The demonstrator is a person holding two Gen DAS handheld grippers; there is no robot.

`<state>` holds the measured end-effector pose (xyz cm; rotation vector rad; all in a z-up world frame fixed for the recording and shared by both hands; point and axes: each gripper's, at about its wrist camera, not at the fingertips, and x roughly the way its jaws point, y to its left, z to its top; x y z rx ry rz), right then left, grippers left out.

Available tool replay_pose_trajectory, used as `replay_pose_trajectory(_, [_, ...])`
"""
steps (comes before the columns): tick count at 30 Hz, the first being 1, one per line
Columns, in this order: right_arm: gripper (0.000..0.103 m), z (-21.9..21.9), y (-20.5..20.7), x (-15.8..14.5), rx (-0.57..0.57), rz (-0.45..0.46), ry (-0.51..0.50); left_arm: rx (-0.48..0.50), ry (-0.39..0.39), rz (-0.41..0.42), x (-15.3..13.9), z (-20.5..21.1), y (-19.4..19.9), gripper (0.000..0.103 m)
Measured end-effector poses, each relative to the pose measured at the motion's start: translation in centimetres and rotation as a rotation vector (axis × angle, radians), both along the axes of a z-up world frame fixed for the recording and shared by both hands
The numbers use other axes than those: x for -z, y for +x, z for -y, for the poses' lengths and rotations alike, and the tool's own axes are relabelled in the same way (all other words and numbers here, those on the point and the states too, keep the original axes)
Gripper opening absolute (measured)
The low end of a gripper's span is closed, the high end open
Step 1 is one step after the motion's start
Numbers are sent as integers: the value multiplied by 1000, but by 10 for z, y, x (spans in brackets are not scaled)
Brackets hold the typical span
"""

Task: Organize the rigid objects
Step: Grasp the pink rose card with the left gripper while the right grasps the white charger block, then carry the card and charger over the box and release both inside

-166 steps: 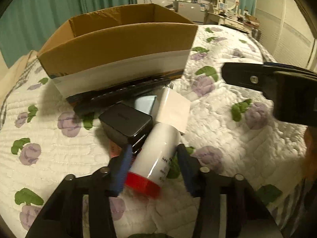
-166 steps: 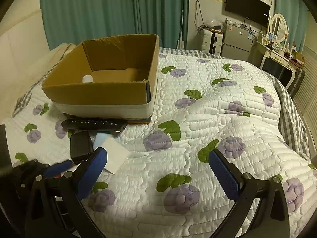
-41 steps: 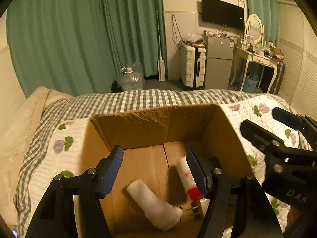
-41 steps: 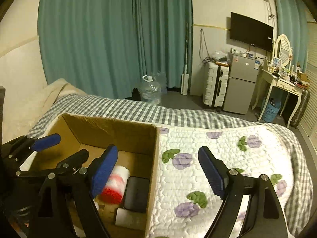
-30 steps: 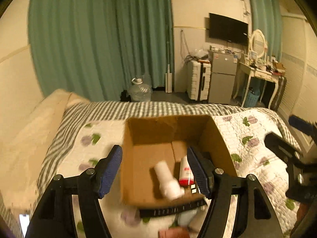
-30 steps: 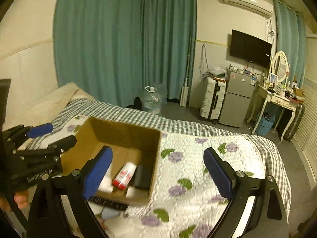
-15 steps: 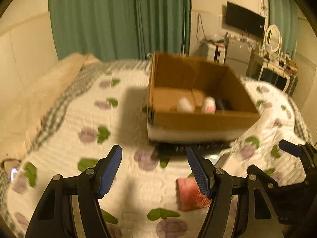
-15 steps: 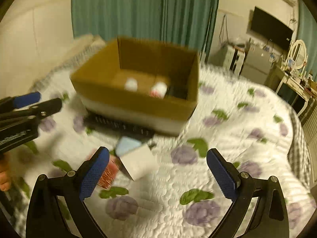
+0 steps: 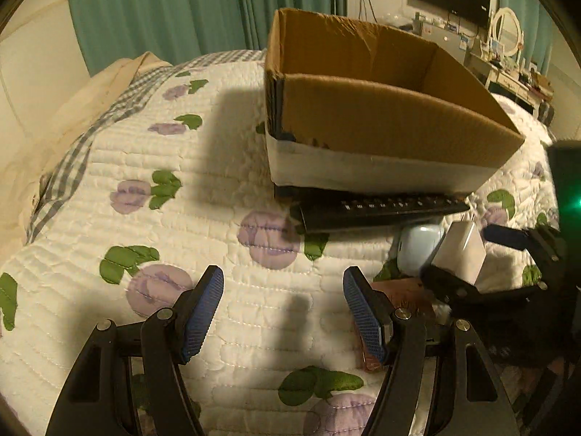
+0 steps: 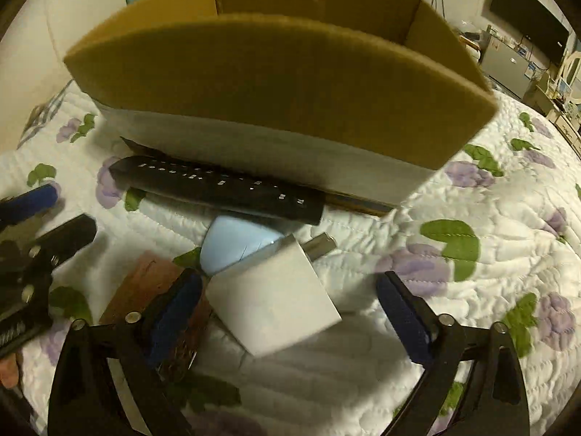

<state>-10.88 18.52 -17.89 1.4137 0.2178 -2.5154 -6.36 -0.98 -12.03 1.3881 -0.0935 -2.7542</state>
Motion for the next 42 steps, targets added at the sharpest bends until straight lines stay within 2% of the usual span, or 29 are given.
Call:
replay_pose_trajectory(1, [85,0,0,1,3,0,6,5,-4,4,1,-2,0,71])
replay_pose_trajectory(2, [68,-2,1,-1,-1,0,-10,8,-7,7,1,-4,1,71])
replay_pose_trajectory(3, [57,-4,2,-4,-11,-2,-36,13,-7,12,1,-5,1,71])
replay_pose_trajectory(5, [57,-9,9,-15,-14,-15,-55,29,1,25,2,-11,4,71])
replay_pose_trajectory(9, [57,-21,26,-33,2,-56,-30,71,28,57,4,-27,6,71])
replay_pose_trajectory(12, [57,-34,37,-48,26,-96,-1,107,65,112,11,-42,7,71])
replay_pose_trajectory(16, [57,-47,36,-53,68,-104,-3,124,133,207,29,-55,4,71])
replay_pose_trajectory(18, [57,-49,35,-54,79,-94,-14,128,155,213,32,-59,2,71])
replay_pose_trajectory(21, [57,-47,31,-54,77,-85,-11,129,108,262,45,-70,-7,76])
replay_pose_trajectory(25, [57,-48,22,-50,76,-80,-13,134,73,218,50,-77,-13,77])
replay_pose_trajectory(28, [57,-44,25,-45,77,-79,-5,149,61,200,49,-79,-9,70])
replay_pose_trajectory(32, [57,-46,29,-53,81,-100,-9,151,80,172,39,-77,5,70])
replay_pose_trajectory(36, [57,-47,39,-70,83,-141,-8,142,87,104,15,-72,20,70])
replay_pose_trajectory(42, [57,-52,49,-110,80,-220,-40,111,110,-46,-43,-58,35,70])
